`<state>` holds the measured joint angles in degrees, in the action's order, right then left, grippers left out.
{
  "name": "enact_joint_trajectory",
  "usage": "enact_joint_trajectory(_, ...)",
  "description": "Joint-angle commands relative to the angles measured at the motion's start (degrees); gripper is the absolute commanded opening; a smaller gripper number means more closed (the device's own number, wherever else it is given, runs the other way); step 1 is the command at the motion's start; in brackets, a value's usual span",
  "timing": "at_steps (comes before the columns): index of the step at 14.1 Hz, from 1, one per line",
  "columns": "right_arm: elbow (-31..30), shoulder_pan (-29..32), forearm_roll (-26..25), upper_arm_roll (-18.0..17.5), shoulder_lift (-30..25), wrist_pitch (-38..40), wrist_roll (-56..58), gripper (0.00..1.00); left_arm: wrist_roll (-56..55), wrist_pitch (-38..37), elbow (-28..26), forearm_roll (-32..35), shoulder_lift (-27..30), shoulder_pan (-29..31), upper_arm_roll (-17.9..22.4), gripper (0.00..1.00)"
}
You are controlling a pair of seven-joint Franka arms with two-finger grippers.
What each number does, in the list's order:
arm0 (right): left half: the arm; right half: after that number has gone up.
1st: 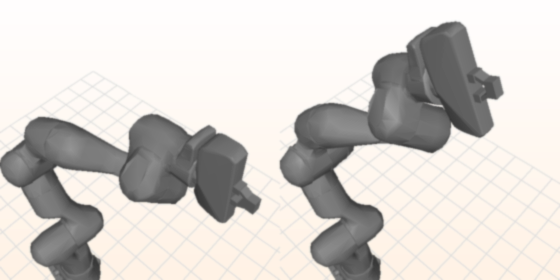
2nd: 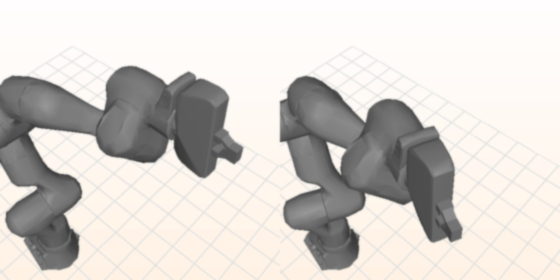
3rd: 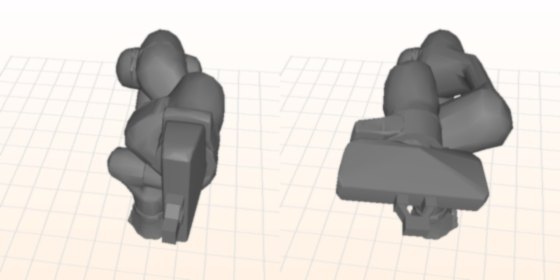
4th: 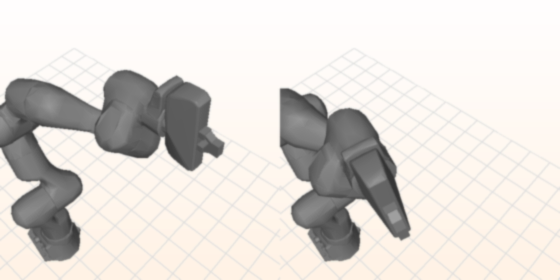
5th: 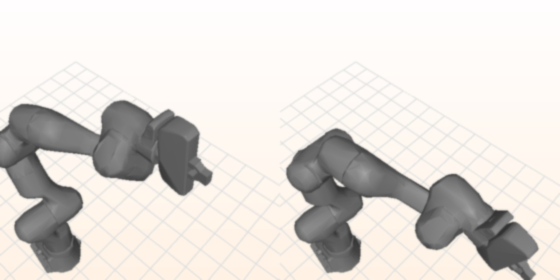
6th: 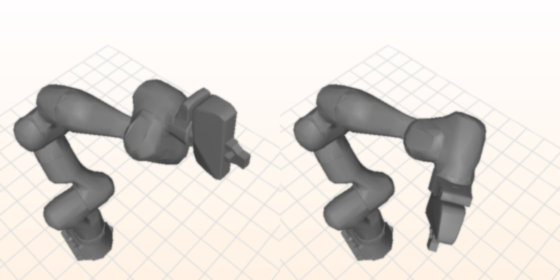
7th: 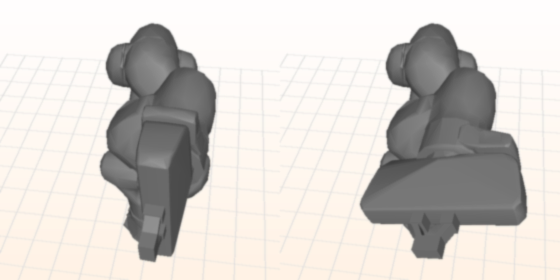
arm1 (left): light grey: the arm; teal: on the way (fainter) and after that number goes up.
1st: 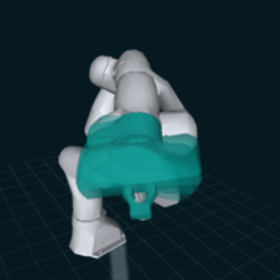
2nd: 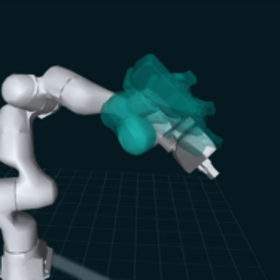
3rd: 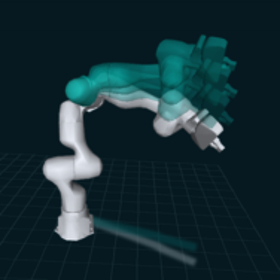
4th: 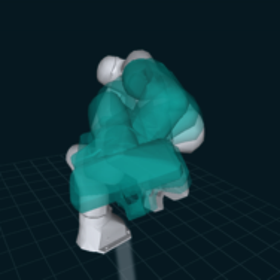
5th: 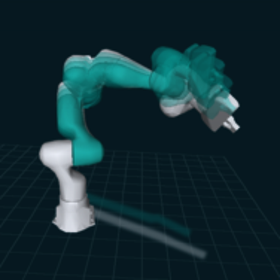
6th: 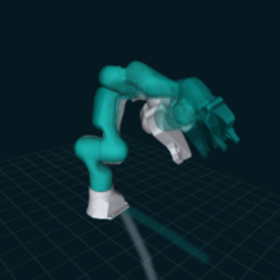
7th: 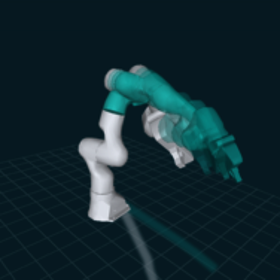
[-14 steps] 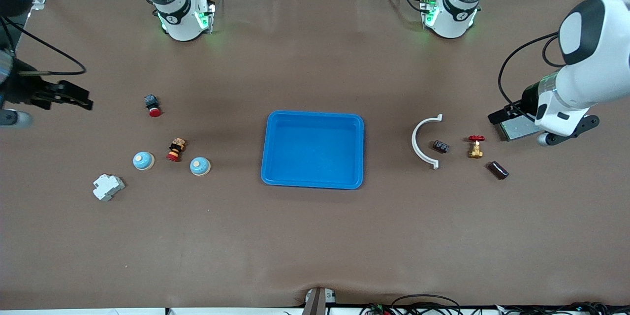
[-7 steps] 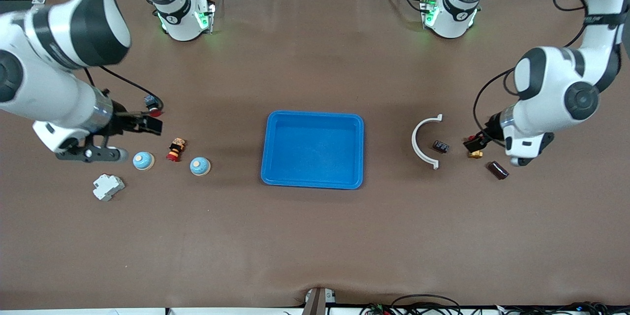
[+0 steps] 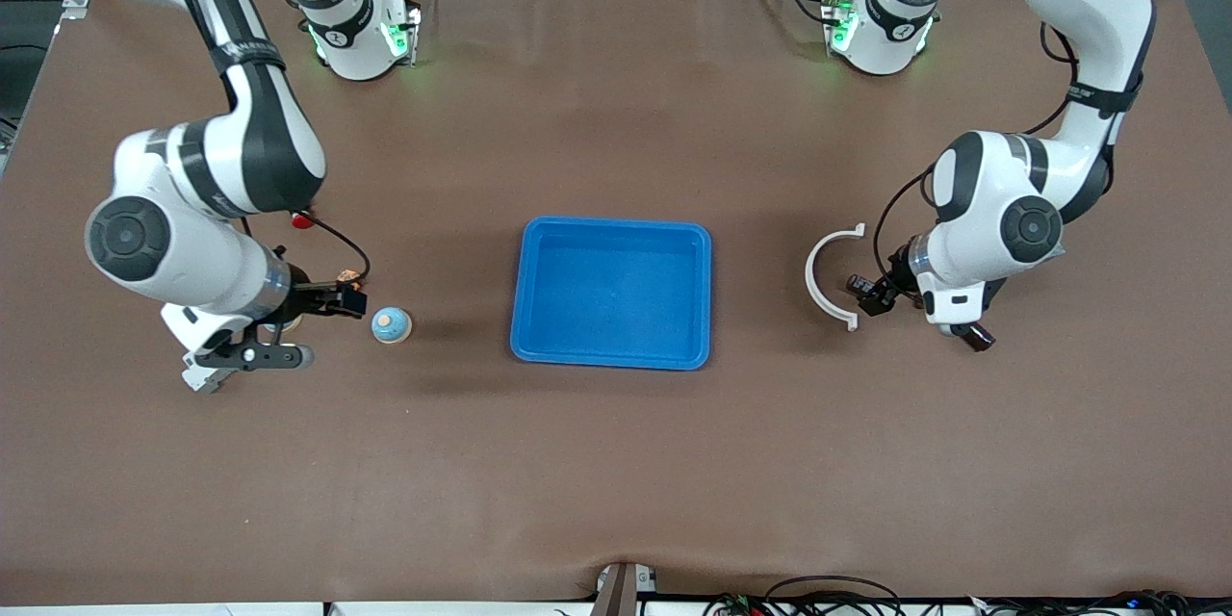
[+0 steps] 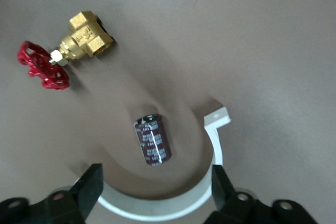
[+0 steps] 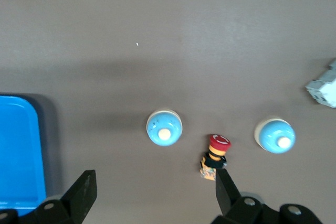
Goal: Place electrolytic capacitor and blue bell in tray
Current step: 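Grasp the capacitor with the left gripper while the right gripper grasps the bell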
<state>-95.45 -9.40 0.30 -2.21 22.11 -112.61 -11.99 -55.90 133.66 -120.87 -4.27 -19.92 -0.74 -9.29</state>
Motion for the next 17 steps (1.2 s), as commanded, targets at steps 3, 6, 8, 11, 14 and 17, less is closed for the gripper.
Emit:
enact_joint_trajectory(3,-8.7,-1.3,0.5,0.2,0.8,-11.6,0.2,1.0,-0.6,6.4,-5.0,-1.0,0.1,0.2,0.2,0.75)
enact_joint_trajectory(6,-11.6,-1.5,0.5,0.2,2.6,-15.6,0.7,1.0,-1.8,7.0,-5.0,-0.9,-1.3,0.2,0.2,0.68)
enact_joint_trajectory(8,-12.2,-1.4,0.4,0.2,3.8,-16.8,0.8,1.0,-1.9,8.1,-4.9,-0.9,-2.4,0.2,0.2,0.66)
enact_joint_trajectory(11,-12.6,-0.8,0.4,0.2,6.4,-19.9,1.2,1.0,-2.0,9.3,-4.9,-0.9,-3.2,0.5,0.2,0.59)
enact_joint_trajectory(14,-13.5,0.2,0.4,0.2,7.9,-23.2,4.6,1.0,-2.0,9.3,-4.8,-0.8,-3.7,0.0,0.2,0.39)
enact_joint_trajectory(17,-13.3,0.5,0.4,0.2,8.9,-23.4,5.0,1.0,-2.1,9.3,-4.5,-0.8,-4.1,0.0,0.2,0.17)
